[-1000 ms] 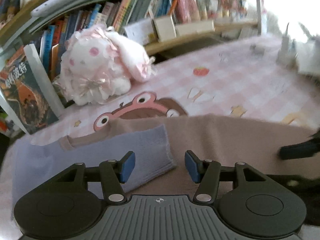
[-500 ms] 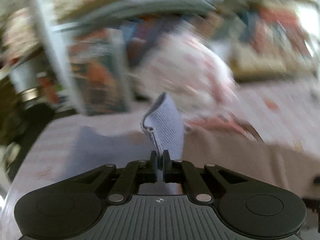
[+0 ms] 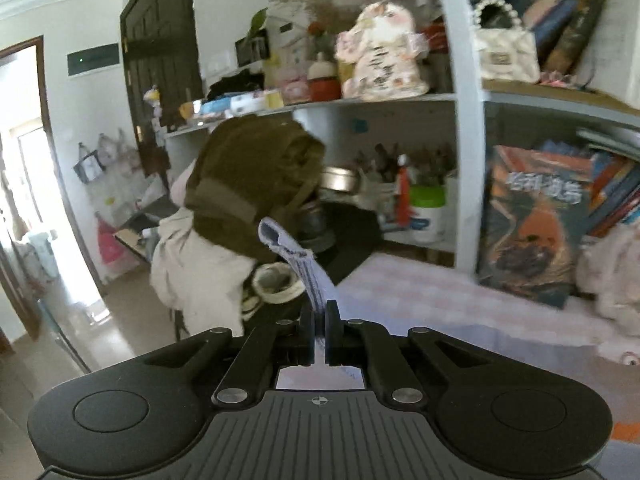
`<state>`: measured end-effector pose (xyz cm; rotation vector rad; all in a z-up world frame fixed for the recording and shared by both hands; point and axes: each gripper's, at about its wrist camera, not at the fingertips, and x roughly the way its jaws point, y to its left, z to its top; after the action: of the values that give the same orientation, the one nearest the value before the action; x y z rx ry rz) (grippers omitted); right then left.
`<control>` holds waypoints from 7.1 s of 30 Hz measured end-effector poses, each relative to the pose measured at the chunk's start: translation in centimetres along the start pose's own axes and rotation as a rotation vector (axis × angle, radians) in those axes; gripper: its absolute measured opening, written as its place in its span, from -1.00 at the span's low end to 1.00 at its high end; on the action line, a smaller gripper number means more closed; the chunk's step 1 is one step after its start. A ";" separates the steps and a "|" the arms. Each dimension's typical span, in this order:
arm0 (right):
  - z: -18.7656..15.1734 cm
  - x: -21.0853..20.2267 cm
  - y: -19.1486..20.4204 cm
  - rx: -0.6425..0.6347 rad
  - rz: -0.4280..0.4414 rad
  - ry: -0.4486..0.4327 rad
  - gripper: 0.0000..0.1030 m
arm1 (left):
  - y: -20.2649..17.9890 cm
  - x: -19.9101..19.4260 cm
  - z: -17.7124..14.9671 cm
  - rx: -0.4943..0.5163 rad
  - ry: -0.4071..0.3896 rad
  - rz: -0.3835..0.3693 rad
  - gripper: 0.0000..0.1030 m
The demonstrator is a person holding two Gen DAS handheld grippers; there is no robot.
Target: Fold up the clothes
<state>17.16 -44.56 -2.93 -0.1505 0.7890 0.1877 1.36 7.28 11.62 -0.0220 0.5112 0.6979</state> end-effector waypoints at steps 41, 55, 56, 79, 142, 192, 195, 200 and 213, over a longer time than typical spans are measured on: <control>-8.0 -12.2 13.4 0.063 0.066 0.174 -0.02 | -6.0 -5.7 -11.0 0.326 0.128 -0.670 0.27; -10.3 -13.3 13.5 -0.112 0.209 0.079 -0.38 | -24.2 -11.0 -14.9 0.678 0.105 -0.641 0.23; -10.3 -13.4 13.6 -0.135 0.210 0.072 -0.39 | -25.1 -10.8 -15.3 0.708 0.115 -0.625 0.16; -9.8 -12.7 12.3 -0.159 0.311 0.098 -0.42 | 5.8 -12.1 -18.2 -0.040 0.384 -0.172 -0.74; -6.3 -9.6 14.4 0.095 -0.088 0.115 -0.65 | 1.3 0.3 -15.0 0.242 0.425 -0.711 -0.74; -12.0 -14.8 14.2 0.187 -0.005 0.077 0.02 | 0.1 -3.8 -15.0 0.142 0.370 -0.569 0.12; -12.5 -14.9 13.8 0.198 0.002 0.067 0.22 | -0.4 -4.6 -15.2 0.153 0.370 -0.555 0.32; -13.1 -15.0 14.0 0.168 0.014 0.049 0.48 | -0.7 -5.9 -15.2 0.136 0.344 -0.534 0.46; -13.5 -15.9 13.9 0.223 -0.021 0.044 0.77 | 0.4 -7.3 -15.4 0.133 0.305 -0.505 0.58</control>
<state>-6.22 -35.60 -1.83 0.0480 0.8461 0.0753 -10.42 0.27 1.47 -0.1300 0.8081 0.1627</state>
